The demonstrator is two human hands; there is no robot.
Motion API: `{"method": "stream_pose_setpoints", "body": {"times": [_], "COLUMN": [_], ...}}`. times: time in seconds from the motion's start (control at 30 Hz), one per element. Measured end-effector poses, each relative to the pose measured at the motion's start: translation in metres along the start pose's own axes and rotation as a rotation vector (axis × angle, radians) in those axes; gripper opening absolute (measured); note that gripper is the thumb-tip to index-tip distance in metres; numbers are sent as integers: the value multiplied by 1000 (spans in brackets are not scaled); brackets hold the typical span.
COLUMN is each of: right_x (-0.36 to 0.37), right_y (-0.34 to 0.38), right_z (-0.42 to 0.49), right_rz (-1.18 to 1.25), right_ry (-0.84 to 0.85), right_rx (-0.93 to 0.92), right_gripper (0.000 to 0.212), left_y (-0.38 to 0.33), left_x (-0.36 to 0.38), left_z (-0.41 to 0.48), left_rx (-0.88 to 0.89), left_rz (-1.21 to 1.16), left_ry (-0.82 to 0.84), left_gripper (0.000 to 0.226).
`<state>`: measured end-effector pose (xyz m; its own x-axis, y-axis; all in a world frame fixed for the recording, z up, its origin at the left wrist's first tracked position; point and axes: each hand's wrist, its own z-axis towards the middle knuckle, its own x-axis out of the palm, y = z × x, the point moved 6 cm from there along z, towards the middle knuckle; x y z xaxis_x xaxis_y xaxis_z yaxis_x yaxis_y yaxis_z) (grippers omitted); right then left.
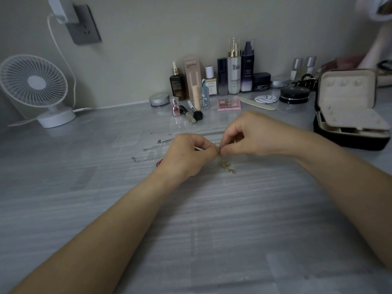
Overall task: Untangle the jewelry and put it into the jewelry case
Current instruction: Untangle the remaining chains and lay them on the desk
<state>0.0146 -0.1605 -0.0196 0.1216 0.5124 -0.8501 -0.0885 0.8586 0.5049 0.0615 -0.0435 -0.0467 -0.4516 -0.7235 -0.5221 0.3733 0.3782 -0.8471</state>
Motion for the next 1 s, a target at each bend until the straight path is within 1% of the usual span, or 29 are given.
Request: {"method": "stream_pose_setpoints", "body": {"times": [0.13,0.33,0.57,0.63,0.8,0.9,1.0], "right_x": [-1,0,-12,-14,-12,-16,-17], "right_y": [1,5,7,6,3,1,0], "right_z": [1,-2,-2,-1,3,1,-6], "right_rz": [-30,-37,113,150,86,139,275], "right_ry": [-58,-50,-84,-67,83,90,57], "right_rx": [-4,-28,-16,5,86,110,110], "right_gripper": [18,15,14,14,16,11,13], "left_y": [1,0,-6,-6,-2,0,-4], "left_x": [0,0,-4,-6,-6,-4,-1], "left_z": [1,1,-1,-1,2,4,0], "left_rx": [-14,-1,42,51,66,66,60], "left_rz": [-21,12,-85,-97,-69,-72,-58], "left_ry": [-17,18,2,-10,-2,21,80], "left_gripper": [16,14,13,13,17,18,14]}}
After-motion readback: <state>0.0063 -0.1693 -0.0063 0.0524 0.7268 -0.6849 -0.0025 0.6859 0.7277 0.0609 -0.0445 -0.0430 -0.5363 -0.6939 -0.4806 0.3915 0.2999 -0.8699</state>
